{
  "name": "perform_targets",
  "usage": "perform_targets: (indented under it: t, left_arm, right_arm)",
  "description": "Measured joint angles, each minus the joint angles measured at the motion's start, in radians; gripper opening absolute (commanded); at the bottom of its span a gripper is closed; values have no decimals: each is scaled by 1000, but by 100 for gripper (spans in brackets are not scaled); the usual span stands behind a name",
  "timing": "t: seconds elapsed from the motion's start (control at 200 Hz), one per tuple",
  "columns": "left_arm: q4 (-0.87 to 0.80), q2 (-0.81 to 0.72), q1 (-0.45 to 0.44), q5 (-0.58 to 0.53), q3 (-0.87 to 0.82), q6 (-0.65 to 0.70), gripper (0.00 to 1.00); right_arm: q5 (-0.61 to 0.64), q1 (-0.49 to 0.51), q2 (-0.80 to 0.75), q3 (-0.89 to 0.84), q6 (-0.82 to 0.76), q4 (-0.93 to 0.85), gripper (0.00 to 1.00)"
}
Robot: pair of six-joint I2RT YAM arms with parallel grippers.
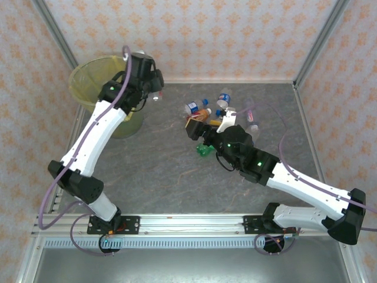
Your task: Put the plastic bottles in the bin
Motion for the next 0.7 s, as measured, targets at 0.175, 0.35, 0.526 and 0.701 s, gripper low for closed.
perform_targets:
  t: [0.175, 0.35, 0.526, 0.701]
  left_arm:
    - [-15, -75, 80, -65, 11, 4, 54]
    - [-18, -115, 163, -96, 10, 24, 54]
    - [-16, -123, 233, -98, -14, 38, 54]
    - [-5, -122, 324, -85, -57, 50, 54]
  right_arm:
    - [-87, 0, 2, 5, -45, 56, 100]
    - [-201, 0, 0, 5, -88, 138, 100]
    - [-273, 3, 1, 5, -115, 184, 100]
    - [-304, 5, 9, 6, -122, 183, 100]
